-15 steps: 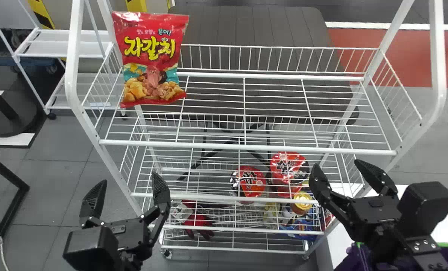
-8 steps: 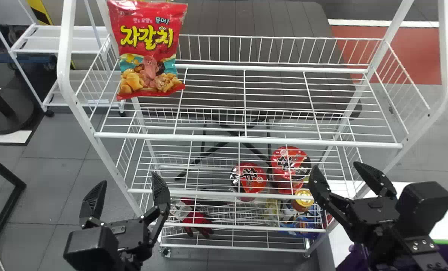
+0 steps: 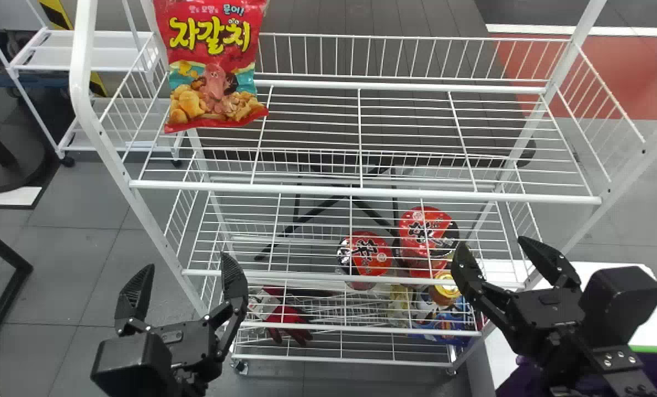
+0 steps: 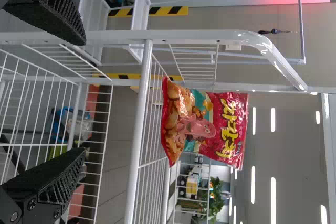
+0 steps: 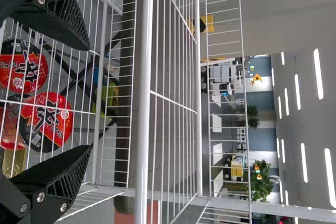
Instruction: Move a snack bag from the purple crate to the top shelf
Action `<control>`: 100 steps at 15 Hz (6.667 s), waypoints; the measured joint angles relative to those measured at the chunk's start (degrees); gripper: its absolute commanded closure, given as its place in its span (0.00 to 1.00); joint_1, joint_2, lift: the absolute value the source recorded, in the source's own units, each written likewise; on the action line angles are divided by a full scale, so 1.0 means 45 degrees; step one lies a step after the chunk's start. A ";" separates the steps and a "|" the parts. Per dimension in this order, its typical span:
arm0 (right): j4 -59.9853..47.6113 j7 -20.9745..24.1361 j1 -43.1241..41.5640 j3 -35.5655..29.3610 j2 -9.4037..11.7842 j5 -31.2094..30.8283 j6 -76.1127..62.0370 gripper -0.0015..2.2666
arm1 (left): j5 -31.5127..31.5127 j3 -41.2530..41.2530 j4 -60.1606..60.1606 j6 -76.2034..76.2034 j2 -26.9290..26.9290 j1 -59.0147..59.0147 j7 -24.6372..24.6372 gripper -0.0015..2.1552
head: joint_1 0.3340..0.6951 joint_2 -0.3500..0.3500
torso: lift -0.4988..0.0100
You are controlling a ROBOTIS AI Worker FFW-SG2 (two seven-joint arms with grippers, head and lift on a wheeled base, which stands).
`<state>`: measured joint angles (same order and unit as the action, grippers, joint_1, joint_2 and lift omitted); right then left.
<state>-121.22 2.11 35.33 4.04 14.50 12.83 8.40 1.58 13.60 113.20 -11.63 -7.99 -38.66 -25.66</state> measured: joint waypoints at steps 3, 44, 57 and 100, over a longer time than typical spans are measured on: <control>0.0004 0.0019 0.0000 0.0000 0.0000 -0.0001 0.0000 0.07 | 0.0000 0.0006 -0.0004 -0.0064 0.0002 -0.0003 0.0000 0.04 | 1.00 0.50 | 0.69; 0.0160 0.0020 -0.0050 -0.0018 0.0082 0.0002 -0.0041 0.07 | 0.0000 0.0279 -0.0315 -0.0930 -0.0002 0.0067 -0.0082 0.04 | 1.00 0.47 | 0.37; 0.0245 0.0020 -0.0056 -0.0017 0.0050 -0.0007 -0.0065 0.07 | 0.0000 0.0263 -0.0393 -0.1054 0.0011 0.0074 -0.0097 0.04 | 1.00 0.47 | 0.26; 0.0736 -0.0353 -0.0195 -0.0128 -0.0027 0.0382 -0.0606 0.07 | 0.0082 0.0240 -0.0782 -0.1095 0.0019 0.0291 -0.0156 0.04 | 1.00 0.48 | 0.08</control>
<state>-117.91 0.52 34.45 3.47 14.38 14.55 5.67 1.95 14.68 109.68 -16.56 -7.90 -37.35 -26.37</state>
